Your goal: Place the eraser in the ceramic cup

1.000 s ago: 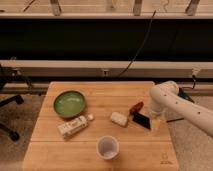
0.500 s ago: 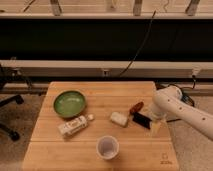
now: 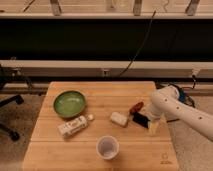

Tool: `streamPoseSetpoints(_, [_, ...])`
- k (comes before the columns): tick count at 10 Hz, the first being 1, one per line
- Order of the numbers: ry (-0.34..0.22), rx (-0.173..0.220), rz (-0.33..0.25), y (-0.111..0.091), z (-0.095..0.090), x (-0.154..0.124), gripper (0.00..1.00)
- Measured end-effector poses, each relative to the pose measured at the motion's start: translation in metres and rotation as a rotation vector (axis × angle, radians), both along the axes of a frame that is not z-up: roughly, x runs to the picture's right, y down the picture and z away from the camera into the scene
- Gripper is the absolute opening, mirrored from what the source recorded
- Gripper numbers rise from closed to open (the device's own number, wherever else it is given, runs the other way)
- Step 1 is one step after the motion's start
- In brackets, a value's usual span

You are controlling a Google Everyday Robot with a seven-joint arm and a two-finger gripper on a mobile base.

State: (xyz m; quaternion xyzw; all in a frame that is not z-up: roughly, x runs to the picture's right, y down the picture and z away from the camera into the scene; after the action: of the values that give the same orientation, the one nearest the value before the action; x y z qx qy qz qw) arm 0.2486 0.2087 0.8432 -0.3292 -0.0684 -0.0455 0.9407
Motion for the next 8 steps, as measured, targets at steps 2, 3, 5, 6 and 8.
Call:
streamPoseSetpoints(2, [0.004,-0.011,0.000,0.0026,-0.0004,-0.0007,0.61])
streamPoseSetpoints(3, [0.005,-0.013,0.001,0.0028,-0.0005,-0.0006,0.53])
streamPoseSetpoints(5, [0.010,-0.021,0.006,0.0059,0.0011,0.0024,0.30])
streamPoseSetpoints(6, [0.010,-0.025,0.011,0.0071,0.0014,0.0030,0.23])
streamPoseSetpoints(8, [0.013,-0.029,0.013,0.0090,0.0022,0.0058,0.04])
